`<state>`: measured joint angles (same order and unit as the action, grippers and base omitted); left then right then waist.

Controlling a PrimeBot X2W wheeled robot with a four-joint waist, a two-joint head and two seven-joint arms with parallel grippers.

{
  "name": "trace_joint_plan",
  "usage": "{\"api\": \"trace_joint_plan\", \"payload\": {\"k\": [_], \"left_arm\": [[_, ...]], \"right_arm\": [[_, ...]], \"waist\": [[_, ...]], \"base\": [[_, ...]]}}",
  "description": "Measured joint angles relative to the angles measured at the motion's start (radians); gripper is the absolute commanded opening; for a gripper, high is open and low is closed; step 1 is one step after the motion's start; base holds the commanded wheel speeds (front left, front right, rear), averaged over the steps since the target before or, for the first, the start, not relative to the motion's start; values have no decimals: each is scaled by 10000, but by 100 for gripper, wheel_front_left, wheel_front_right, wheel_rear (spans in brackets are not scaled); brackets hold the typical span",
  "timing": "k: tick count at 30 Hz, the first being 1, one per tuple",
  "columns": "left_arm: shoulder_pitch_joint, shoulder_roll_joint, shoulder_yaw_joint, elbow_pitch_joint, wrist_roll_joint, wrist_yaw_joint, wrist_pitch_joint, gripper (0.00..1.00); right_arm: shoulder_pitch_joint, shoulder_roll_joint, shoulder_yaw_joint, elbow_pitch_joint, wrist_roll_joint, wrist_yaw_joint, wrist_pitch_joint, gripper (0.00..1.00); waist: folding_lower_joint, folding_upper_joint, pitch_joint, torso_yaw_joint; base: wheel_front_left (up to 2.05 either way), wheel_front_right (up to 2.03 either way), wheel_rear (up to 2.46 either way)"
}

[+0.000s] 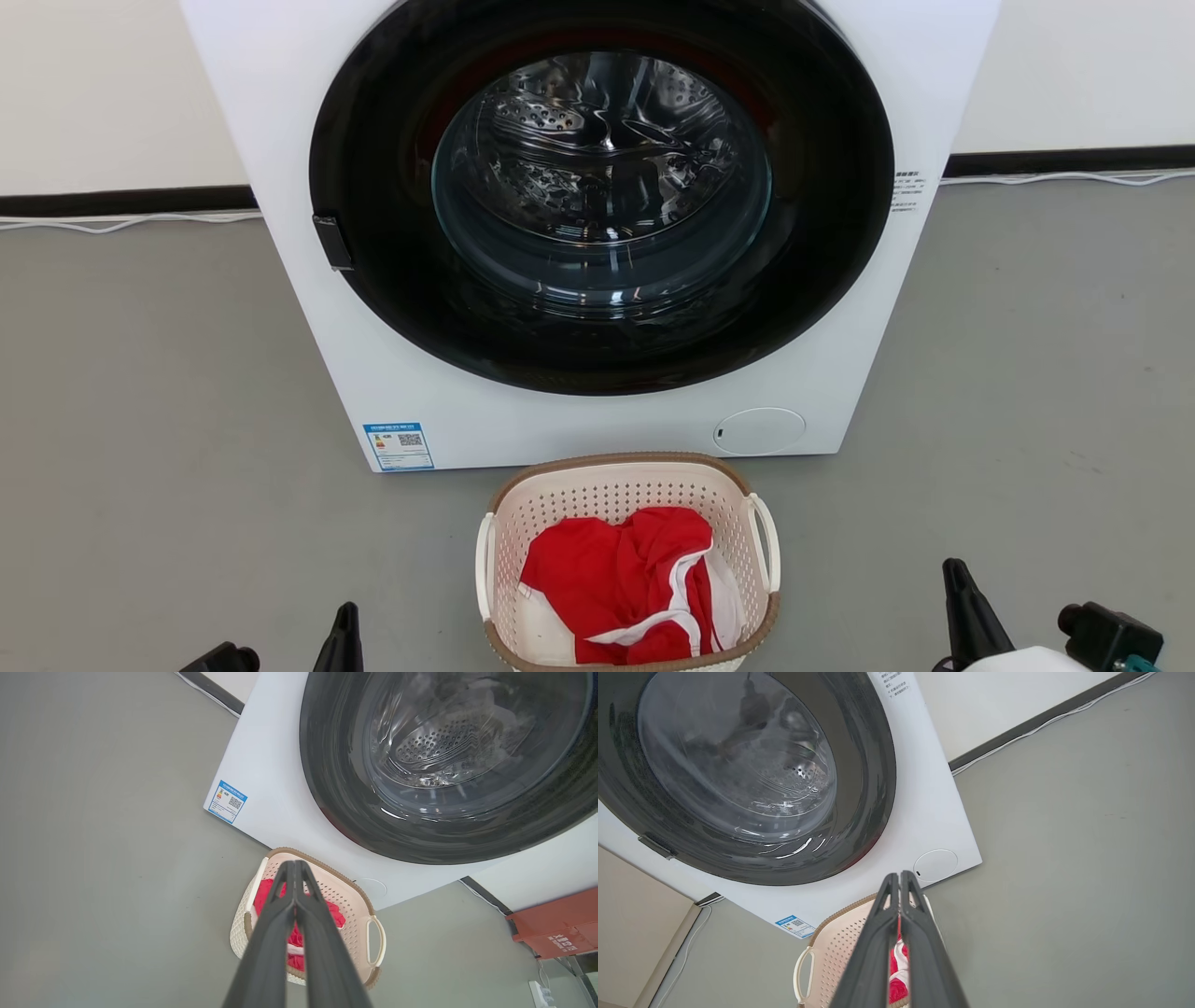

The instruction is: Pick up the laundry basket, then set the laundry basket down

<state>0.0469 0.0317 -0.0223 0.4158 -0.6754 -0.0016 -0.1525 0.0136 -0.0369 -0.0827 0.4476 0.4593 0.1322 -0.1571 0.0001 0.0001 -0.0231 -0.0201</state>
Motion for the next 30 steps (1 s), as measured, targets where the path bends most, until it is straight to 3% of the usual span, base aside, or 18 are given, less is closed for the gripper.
{"api": "trace_joint_plan", "payload": {"k": [30], "left_arm": [[-368,10,357,-472,-3108,-353,851,0]], "right_arm": [[-211,0,-153,-566,3839,-2,878,0]], "waist": [[-1,0,89,68]], "base": [[0,0,0]]}}
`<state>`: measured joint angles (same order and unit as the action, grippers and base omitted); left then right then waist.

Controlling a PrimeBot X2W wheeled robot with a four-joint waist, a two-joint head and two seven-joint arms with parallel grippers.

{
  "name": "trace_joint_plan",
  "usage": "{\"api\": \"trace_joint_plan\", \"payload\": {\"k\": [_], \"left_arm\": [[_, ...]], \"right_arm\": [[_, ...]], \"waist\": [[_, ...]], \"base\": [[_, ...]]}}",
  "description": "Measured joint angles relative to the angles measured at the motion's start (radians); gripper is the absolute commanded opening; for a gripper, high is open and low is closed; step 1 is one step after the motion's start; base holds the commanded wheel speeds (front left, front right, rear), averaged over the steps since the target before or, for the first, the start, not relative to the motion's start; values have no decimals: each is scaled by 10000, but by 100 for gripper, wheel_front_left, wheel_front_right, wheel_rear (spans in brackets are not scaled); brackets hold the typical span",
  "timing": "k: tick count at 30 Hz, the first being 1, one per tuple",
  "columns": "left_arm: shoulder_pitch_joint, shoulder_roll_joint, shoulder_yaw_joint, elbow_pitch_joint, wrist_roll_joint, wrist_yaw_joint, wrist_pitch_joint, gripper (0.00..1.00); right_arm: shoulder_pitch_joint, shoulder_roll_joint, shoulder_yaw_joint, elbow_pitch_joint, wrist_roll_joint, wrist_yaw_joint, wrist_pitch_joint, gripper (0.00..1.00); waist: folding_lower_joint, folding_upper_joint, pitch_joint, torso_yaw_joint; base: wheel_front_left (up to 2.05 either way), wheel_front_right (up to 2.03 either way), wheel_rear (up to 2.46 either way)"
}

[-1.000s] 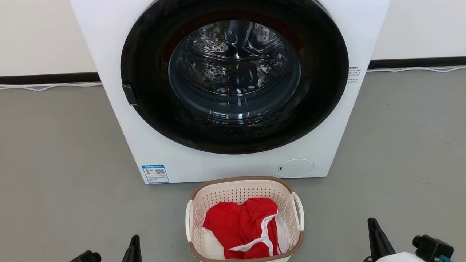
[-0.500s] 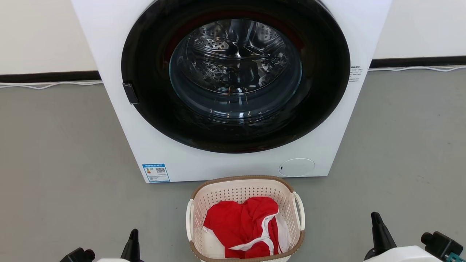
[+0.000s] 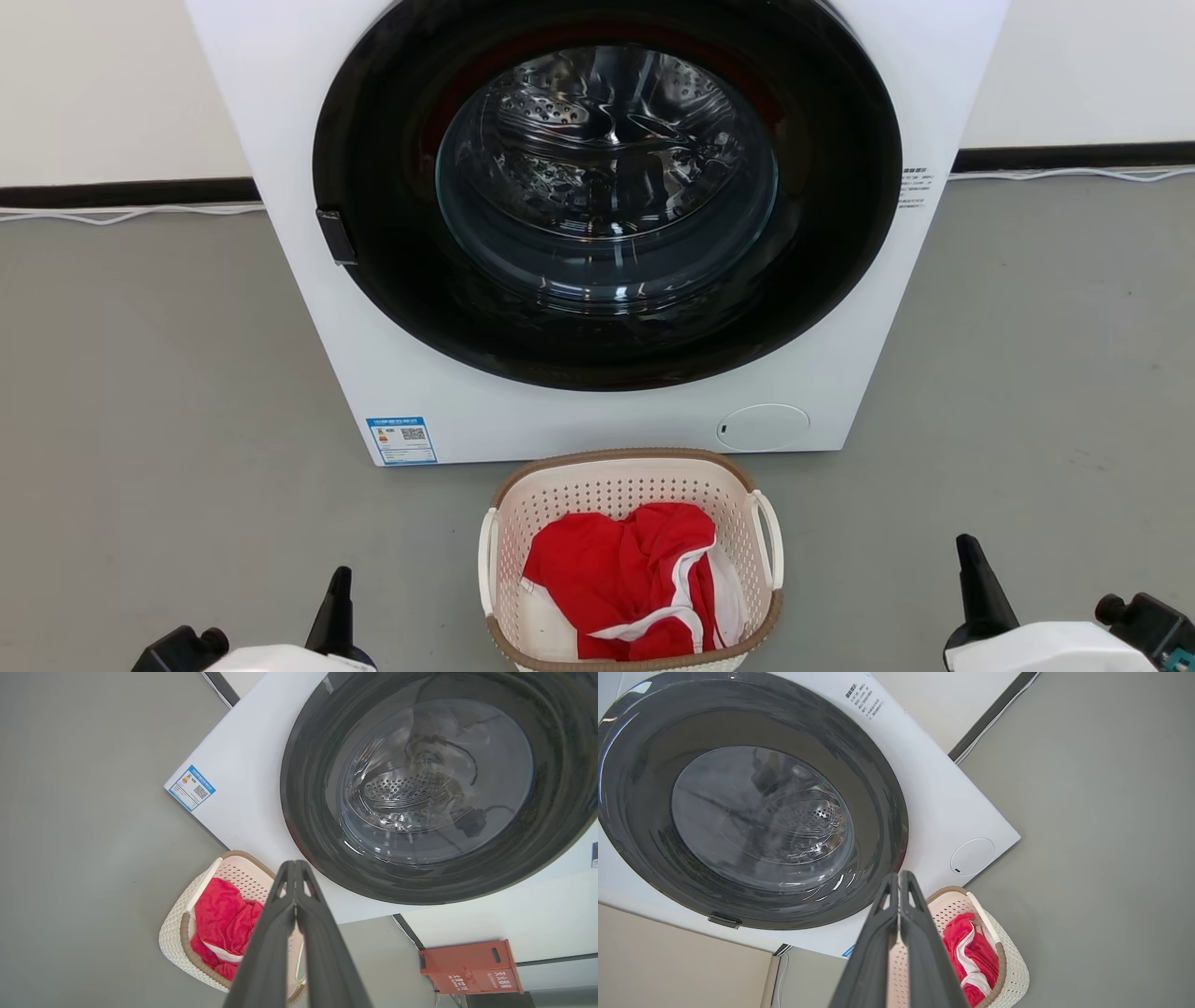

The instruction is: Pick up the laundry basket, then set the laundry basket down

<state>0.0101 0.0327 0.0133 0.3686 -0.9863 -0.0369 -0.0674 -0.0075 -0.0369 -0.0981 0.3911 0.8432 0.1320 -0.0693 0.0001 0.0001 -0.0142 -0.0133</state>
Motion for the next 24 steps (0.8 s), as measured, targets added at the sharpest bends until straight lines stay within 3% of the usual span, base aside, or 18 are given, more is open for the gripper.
{"api": "trace_joint_plan", "payload": {"k": [24], "left_arm": [[-223,12,249,-351,-2282,-351,681,0]], "right_arm": [[-189,-2,-157,-418,2840,-13,681,0]], "waist": [[0,0,66,51]], "base": [[0,0,0]]}}
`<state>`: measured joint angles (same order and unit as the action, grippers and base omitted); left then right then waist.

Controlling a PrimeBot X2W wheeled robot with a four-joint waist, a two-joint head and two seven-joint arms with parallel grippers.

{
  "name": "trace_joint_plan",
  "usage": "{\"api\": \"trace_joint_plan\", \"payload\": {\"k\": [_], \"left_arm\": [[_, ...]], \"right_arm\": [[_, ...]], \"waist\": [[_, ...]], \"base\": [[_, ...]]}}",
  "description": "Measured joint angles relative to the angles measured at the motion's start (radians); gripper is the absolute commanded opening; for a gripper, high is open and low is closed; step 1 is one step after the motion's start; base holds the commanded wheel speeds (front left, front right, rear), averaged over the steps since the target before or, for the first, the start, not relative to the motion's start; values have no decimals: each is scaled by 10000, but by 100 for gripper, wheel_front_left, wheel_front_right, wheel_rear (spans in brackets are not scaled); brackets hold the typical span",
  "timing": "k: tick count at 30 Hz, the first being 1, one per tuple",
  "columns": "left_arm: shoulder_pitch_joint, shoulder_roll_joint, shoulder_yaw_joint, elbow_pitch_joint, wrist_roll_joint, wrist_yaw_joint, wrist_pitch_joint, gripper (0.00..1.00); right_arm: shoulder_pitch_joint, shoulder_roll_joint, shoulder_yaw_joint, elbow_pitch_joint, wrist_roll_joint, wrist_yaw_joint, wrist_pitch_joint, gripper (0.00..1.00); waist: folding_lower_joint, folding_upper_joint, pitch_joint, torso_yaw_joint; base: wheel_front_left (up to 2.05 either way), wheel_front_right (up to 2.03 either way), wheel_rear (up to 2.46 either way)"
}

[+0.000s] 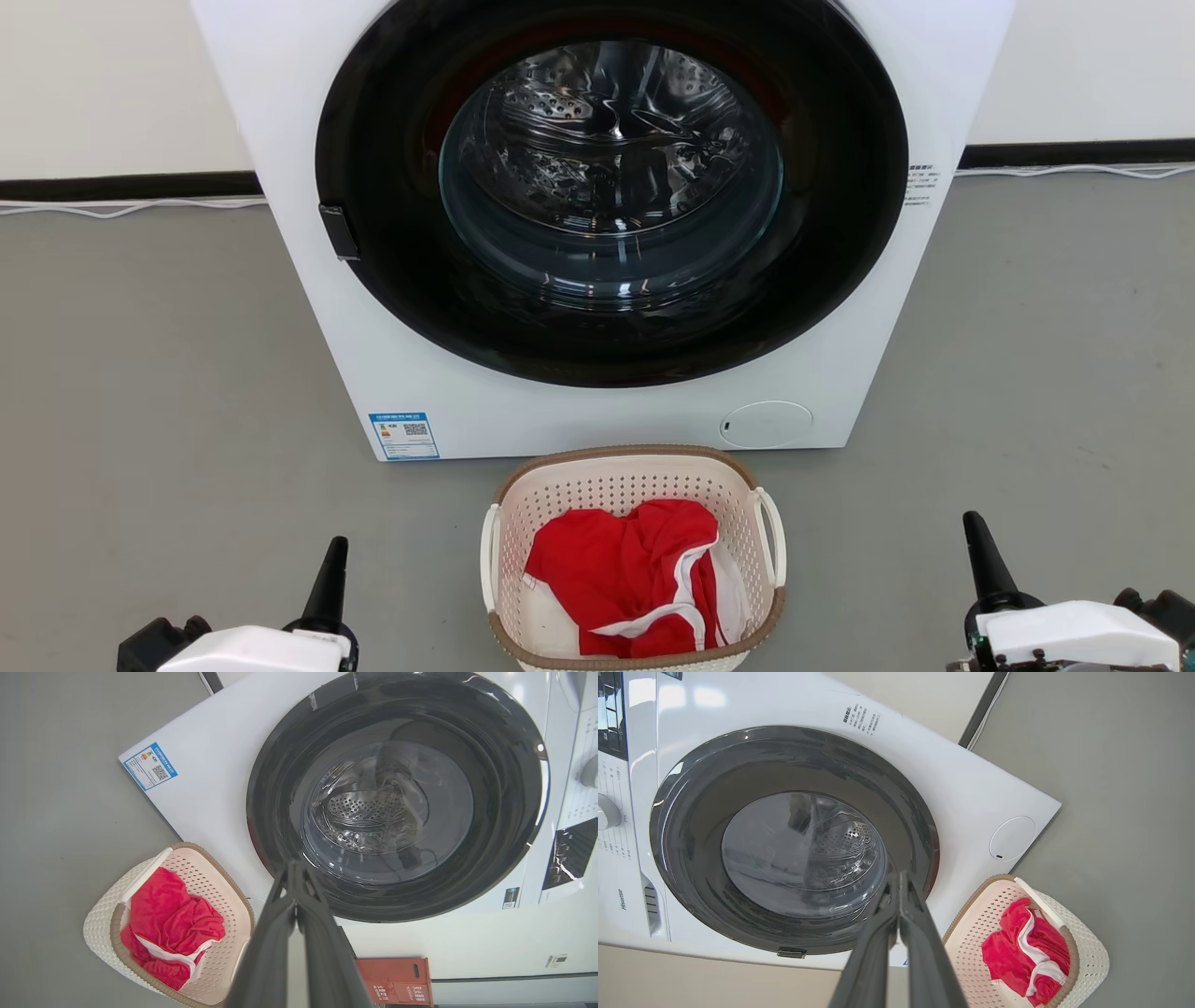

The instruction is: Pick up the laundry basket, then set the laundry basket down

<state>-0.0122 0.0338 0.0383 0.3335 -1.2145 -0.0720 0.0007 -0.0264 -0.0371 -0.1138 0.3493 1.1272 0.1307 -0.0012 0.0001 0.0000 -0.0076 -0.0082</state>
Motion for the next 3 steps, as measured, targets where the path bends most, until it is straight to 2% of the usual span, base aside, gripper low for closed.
{"api": "trace_joint_plan", "payload": {"k": [3], "left_arm": [[-5,0,31,-29,-240,-2,36,0]], "right_arm": [[-5,0,-12,-56,274,0,13,0]], "waist": [[0,0,6,4]], "base": [[0,0,0]]}}
